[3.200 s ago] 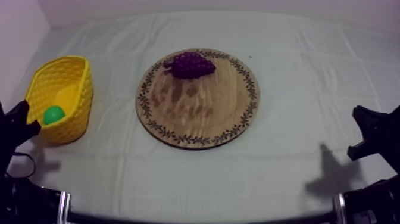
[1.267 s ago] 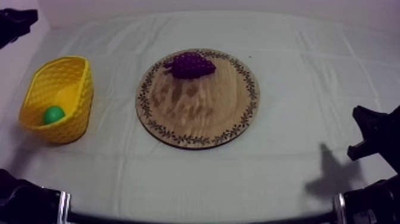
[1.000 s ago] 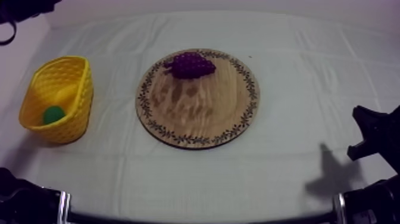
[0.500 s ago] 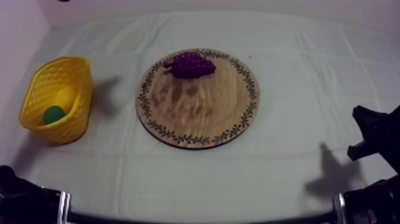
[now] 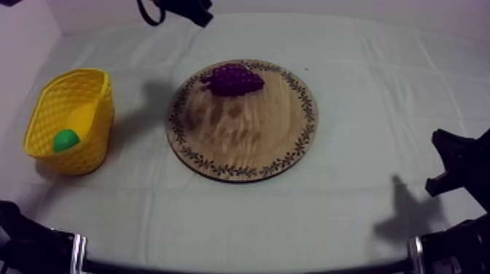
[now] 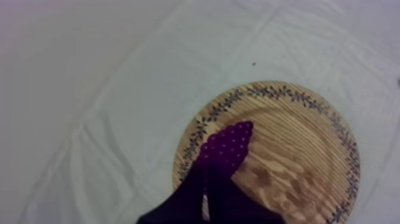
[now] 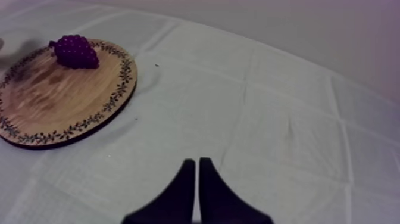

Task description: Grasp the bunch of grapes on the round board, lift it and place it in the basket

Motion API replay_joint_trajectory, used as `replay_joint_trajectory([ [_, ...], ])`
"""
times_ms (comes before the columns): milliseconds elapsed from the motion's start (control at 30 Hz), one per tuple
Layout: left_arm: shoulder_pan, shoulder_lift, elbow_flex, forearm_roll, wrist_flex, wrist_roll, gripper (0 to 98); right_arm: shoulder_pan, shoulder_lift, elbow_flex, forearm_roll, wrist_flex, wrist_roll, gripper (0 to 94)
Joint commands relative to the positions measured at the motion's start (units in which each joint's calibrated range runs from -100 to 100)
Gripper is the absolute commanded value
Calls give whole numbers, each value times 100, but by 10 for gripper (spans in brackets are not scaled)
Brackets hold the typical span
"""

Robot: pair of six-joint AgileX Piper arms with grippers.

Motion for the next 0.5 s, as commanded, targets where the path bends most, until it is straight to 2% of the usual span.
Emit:
replay_joint_trajectory([
  [0,50,184,15,-13,11,-2,0,-2,-1,-3,1,0,-1,4],
  [267,163,607,-11,-27,117,13,0,-2,-1,-3,1,0,-1,4],
  [467,187,812,-55,-32,214,-95,0,-2,-1,-3,1,0,-1,4],
])
